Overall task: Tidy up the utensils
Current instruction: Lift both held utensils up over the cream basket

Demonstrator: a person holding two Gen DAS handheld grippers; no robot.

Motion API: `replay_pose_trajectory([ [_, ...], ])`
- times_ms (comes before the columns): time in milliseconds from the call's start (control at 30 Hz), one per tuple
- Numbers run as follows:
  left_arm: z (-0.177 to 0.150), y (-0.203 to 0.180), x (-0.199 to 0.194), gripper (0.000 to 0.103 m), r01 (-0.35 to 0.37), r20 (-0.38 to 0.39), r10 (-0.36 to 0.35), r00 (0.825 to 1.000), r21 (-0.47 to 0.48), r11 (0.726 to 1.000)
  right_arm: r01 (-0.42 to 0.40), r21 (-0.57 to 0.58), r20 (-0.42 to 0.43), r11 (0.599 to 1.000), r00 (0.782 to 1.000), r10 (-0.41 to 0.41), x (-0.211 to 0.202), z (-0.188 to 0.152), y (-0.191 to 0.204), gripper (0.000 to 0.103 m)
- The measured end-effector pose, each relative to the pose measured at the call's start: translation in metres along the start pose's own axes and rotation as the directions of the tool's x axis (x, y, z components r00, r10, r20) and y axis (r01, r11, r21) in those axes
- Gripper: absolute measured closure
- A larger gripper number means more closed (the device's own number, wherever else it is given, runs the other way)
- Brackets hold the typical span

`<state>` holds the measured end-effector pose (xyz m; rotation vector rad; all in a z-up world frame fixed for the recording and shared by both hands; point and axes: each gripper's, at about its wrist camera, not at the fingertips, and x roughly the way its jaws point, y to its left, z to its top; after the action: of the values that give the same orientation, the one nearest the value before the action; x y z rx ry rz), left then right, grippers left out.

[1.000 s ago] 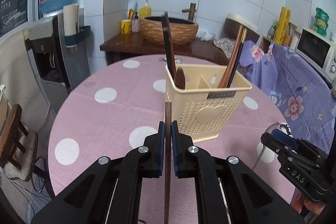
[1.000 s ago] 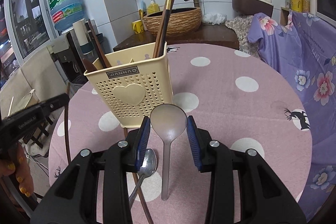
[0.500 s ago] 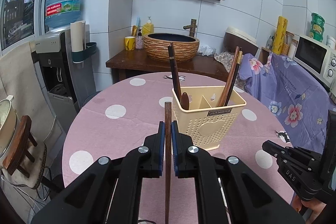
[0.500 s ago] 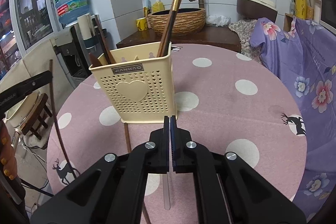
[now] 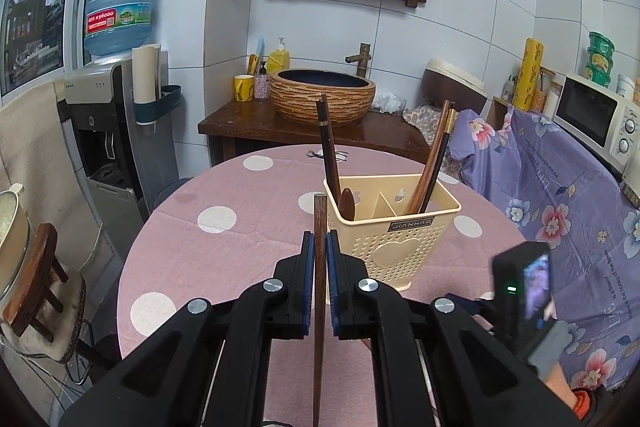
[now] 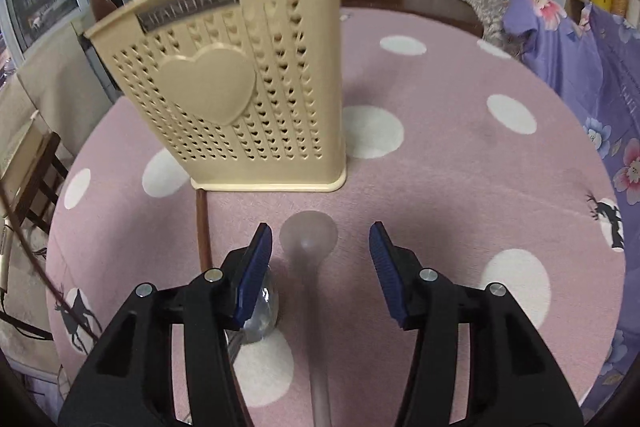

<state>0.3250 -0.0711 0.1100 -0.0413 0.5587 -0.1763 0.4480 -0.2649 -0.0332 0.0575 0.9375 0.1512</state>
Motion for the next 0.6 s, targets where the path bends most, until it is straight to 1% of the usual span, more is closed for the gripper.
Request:
replay_pose_trajectory([
  [100, 0.000, -0.001, 0.001, 0.095, -0.002, -0.001, 0.002, 1.000, 0.006, 1.000, 0.034, -0.001, -0.052, 0.999, 0.998, -0.034, 0.017, 0.006, 0.007, 0.052],
  [200, 0.000, 0.000, 0.001, 0.095, -0.002, 0.001, 0.002, 1.000, 0.005, 1.000, 0.070, -0.009, -0.094, 0.998, 0.993, -0.070, 0.029, 0.007, 0.012, 0.055],
  [267, 0.000, 0.001, 0.001, 0.095, 0.000, 0.001, 0.000, 1.000, 0.006, 1.000, 0.072, -0.017, -0.109, 0.997, 0.991, -0.073, 0.035, 0.007, 0.016, 0.055],
  [367, -0.001, 0.001, 0.001, 0.095, 0.000, 0.000, 0.000, 1.000, 0.006, 1.000, 0.092, -0.032, -0.102, 0.995, 0.990, -0.095, 0.037, 0.007, 0.018, 0.056],
  [400, -0.001, 0.001, 0.001, 0.095, -0.001, 0.001, 0.001, 1.000, 0.006, 1.000, 0.095, -0.027, -0.101, 0.995, 0.990, -0.097, 0.036, 0.007, 0.018, 0.057],
  [433, -0.001, 0.001, 0.001, 0.095, -0.002, 0.002, 0.002, 1.000, 0.006, 1.000, 0.099, -0.028, -0.098, 0.995, 0.990, -0.101, 0.036, 0.007, 0.019, 0.065],
  [467, 0.000, 0.002, 0.002, 0.095, -0.002, 0.001, 0.002, 1.000, 0.006, 1.000, 0.100, -0.030, -0.097, 0.995, 0.990, -0.102, 0.036, 0.007, 0.019, 0.066],
  [533, -0.001, 0.001, 0.002, 0.095, -0.002, 0.001, 0.002, 1.000, 0.003, 1.000, 0.098, -0.024, -0.100, 0.995, 0.990, -0.100, 0.036, 0.007, 0.019, 0.066],
  [600, -0.001, 0.001, 0.001, 0.095, -0.001, 0.002, 0.001, 1.000, 0.004, 1.000, 0.084, -0.009, -0.085, 0.996, 0.993, -0.084, 0.033, 0.007, 0.016, 0.066],
])
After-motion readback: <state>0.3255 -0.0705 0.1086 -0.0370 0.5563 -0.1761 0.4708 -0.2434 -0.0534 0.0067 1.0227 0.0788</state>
